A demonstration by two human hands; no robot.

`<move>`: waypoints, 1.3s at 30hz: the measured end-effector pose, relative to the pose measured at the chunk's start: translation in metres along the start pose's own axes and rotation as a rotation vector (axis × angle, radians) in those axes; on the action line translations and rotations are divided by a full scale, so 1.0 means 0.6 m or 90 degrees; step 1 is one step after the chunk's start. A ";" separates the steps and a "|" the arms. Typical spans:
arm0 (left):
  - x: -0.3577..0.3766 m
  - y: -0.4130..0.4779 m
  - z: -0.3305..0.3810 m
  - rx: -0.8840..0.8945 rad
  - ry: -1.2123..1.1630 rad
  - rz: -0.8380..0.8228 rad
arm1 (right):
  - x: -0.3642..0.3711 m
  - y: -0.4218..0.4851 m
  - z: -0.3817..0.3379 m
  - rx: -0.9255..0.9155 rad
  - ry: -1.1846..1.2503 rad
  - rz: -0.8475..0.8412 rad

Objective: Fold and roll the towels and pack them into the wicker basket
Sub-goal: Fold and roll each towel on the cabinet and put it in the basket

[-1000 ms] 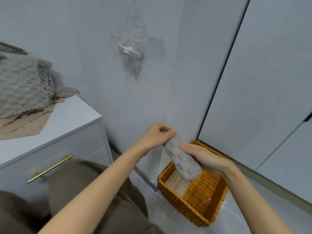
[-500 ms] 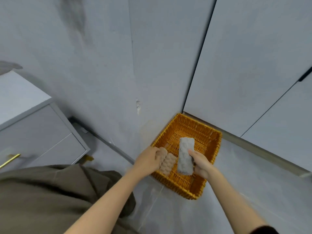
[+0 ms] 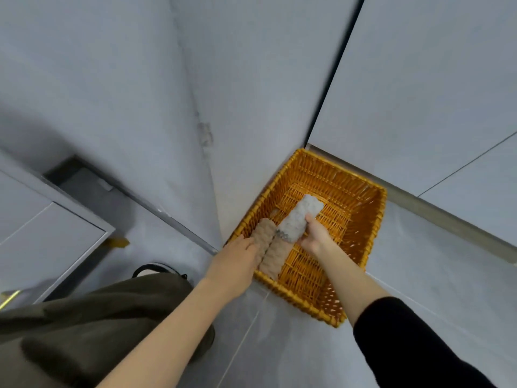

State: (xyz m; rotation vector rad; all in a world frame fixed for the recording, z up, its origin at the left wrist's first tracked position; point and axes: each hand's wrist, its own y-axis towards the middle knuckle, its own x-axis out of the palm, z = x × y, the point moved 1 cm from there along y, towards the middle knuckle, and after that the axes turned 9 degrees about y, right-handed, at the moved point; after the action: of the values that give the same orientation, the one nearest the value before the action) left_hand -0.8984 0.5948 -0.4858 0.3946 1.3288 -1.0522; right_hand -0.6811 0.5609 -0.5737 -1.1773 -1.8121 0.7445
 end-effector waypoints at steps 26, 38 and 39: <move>-0.011 0.058 -0.026 -0.015 -0.050 -0.054 | 0.059 0.153 0.028 -0.268 -0.485 0.151; -0.027 0.054 -0.019 -0.004 -0.040 -0.029 | 0.047 0.123 0.007 -0.280 -0.872 -0.089; -0.031 0.054 -0.018 -0.005 -0.042 -0.017 | 0.046 0.114 0.003 -0.287 -0.875 -0.092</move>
State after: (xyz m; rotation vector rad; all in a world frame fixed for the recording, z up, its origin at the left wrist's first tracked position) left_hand -0.8771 0.6269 -0.4816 0.3347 1.2827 -1.0729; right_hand -0.6590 0.6128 -0.6216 -0.7424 -3.2783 1.2486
